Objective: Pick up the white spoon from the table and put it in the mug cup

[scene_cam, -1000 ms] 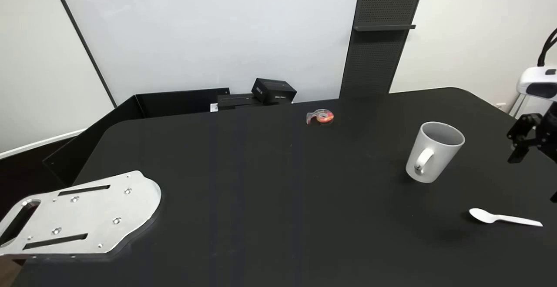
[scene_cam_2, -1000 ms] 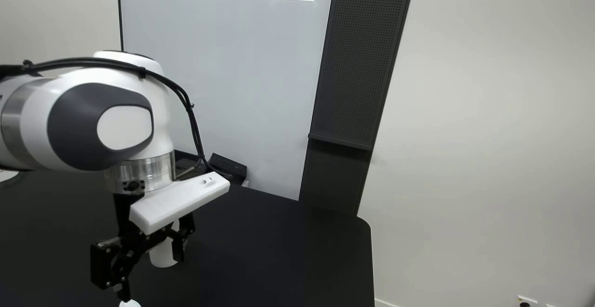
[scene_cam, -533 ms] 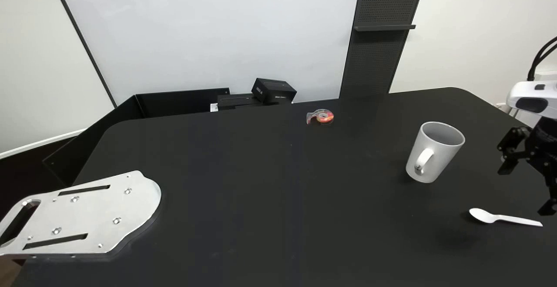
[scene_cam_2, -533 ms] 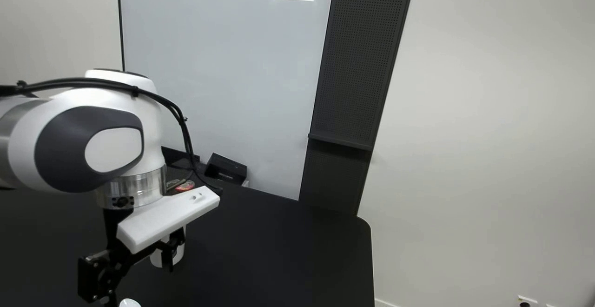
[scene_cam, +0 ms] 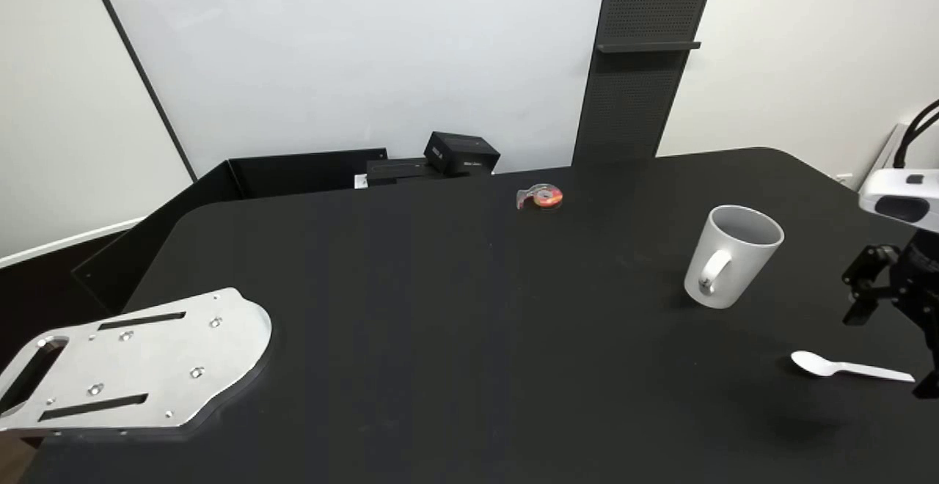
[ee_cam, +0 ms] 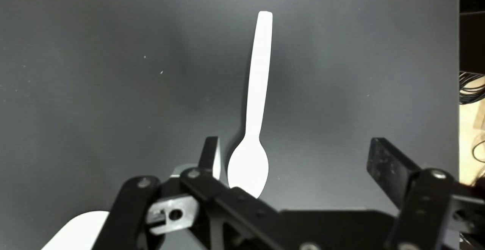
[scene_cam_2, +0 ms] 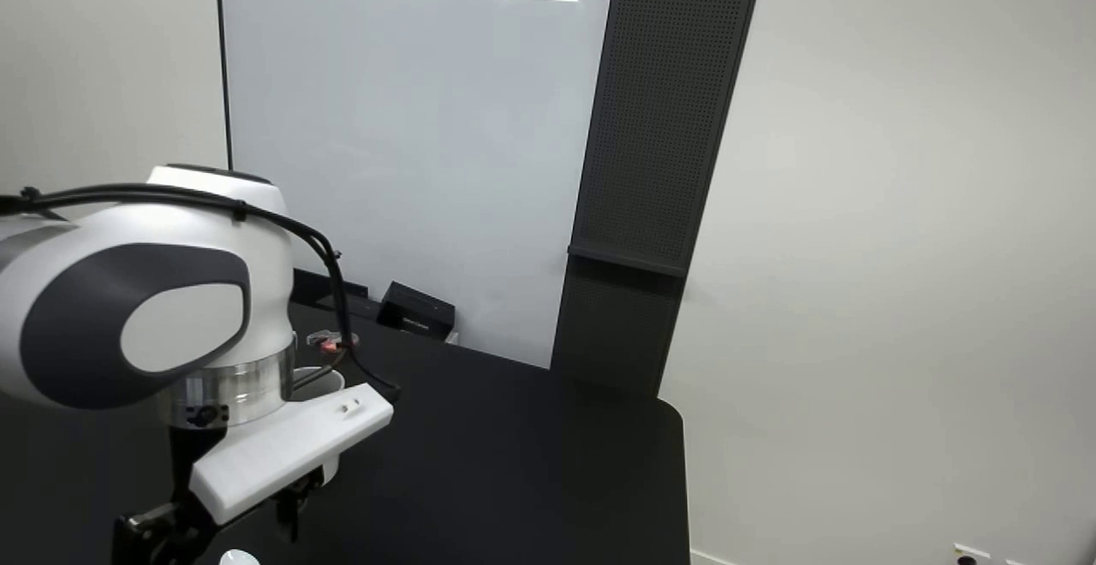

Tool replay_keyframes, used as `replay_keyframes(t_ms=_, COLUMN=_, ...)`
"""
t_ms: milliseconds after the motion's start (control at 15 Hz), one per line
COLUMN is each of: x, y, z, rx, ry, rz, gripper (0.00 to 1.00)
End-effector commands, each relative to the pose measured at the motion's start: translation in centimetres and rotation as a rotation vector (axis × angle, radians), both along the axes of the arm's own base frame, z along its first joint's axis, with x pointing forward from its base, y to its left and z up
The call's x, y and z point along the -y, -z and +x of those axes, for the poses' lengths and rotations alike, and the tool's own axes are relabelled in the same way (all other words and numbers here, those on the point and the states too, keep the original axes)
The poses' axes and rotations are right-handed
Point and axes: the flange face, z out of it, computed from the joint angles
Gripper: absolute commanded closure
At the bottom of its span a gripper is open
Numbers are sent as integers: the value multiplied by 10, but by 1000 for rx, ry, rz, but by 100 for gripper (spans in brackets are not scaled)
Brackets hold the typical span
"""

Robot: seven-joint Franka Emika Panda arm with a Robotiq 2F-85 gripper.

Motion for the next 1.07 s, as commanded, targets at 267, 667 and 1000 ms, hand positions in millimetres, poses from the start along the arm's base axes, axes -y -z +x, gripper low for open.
replay_keyframes(t_ms=267, x=22, y=10, z=-13, rx=95, ry=9, rz=12, gripper=0)
replay_keyframes(t_ms=667, x=28, y=28, z=-13, rx=71, ry=-13, rz=50, gripper=0)
replay_keyframes(t_ms=1000, x=31, y=30, z=-11, rx=67, ry=-14, rz=56, gripper=0)
